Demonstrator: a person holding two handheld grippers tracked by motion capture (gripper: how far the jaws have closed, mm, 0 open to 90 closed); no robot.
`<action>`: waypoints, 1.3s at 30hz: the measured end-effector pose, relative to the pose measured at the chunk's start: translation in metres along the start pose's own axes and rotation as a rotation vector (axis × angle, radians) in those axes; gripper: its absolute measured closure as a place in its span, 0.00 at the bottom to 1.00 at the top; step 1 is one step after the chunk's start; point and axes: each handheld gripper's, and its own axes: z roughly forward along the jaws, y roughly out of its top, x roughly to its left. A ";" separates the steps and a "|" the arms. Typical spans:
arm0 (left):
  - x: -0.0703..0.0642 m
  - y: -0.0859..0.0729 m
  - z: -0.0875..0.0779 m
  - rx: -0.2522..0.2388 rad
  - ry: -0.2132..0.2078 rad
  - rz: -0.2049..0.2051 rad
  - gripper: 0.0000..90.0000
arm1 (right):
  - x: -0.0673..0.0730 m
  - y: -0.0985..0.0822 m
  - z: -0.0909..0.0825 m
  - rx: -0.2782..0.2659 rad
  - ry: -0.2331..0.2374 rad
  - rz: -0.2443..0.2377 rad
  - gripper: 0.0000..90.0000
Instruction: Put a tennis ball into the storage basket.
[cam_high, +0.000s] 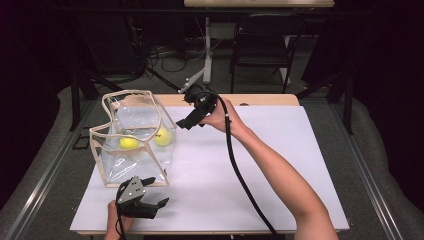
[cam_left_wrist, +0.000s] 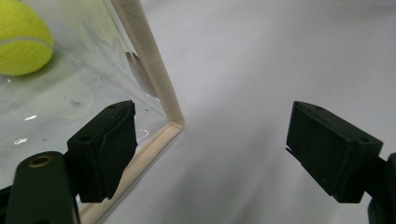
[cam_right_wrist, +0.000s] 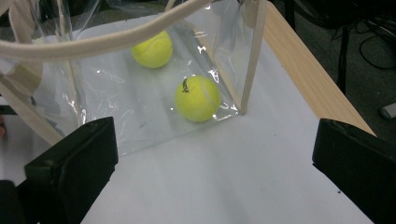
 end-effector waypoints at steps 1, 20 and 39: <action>0.000 0.000 0.000 0.000 0.002 -0.001 0.18 | 0.001 -0.003 -0.001 0.005 0.000 -0.002 0.00; 0.001 -0.001 -0.001 -0.001 0.006 -0.002 0.18 | 0.011 -0.047 0.010 0.054 0.011 -0.008 0.00; 0.001 -0.001 -0.002 -0.003 0.010 0.002 0.18 | 0.017 -0.095 0.010 0.095 0.010 0.010 0.00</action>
